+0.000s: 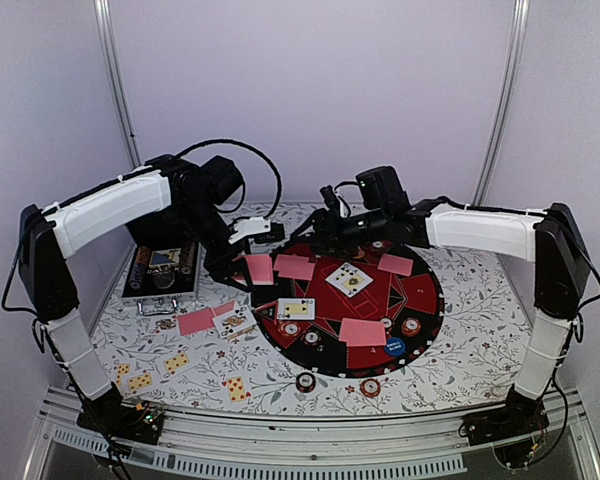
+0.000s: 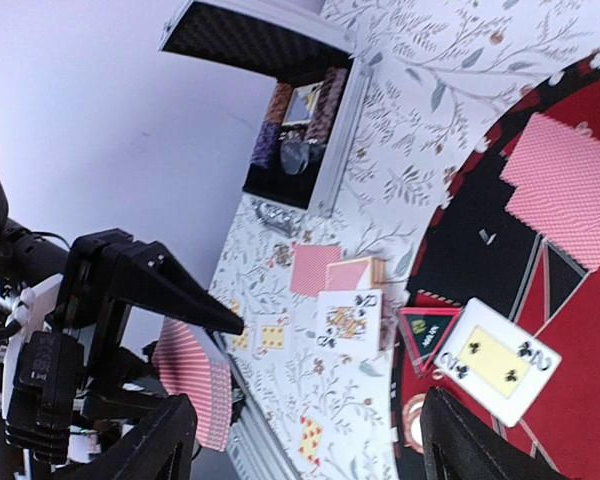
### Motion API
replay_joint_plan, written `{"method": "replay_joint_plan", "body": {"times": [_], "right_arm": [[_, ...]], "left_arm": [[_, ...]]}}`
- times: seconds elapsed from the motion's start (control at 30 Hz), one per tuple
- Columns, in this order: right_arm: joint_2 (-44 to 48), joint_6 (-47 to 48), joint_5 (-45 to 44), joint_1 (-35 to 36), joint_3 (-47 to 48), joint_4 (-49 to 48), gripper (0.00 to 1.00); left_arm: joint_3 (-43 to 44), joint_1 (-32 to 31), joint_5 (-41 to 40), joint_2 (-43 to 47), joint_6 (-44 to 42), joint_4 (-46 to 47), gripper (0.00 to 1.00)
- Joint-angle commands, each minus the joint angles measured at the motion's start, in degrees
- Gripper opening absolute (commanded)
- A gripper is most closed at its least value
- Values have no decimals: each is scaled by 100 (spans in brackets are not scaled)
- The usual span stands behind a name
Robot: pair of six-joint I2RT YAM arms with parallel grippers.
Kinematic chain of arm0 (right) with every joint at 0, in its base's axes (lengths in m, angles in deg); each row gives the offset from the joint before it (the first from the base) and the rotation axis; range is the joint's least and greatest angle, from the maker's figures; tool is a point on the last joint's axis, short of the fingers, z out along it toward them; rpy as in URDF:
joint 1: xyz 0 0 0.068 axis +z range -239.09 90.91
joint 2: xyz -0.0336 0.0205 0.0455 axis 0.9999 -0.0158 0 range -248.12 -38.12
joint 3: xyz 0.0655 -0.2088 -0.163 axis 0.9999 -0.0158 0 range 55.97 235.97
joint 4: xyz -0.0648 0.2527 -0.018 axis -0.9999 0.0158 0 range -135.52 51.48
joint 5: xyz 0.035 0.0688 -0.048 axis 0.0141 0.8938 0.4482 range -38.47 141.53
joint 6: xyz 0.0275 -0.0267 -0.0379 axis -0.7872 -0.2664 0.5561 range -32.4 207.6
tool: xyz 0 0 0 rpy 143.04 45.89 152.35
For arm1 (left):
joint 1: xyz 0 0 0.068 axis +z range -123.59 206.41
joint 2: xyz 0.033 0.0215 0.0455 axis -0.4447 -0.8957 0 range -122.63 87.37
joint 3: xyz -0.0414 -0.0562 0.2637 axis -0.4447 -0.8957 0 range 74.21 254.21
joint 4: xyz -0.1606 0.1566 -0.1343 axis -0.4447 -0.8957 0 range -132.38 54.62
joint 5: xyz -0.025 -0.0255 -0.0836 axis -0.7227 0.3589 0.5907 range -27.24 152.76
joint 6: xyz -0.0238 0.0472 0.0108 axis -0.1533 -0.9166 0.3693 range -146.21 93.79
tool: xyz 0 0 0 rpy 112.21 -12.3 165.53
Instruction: Distribute texas hold em gaming equipment
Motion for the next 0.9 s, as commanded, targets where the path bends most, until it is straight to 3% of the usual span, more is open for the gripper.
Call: {"method": "replay_joint_plan", "body": {"times": [0.0, 0.87], "right_arm": [[-148, -1044, 1107, 168, -359, -1438, 81], [-1968, -3086, 2093, 802, 323, -3925, 82]], "left_arm": [[118, 39, 119, 50, -9, 18, 25], [135, 35, 172, 38, 11, 62, 24]]}}
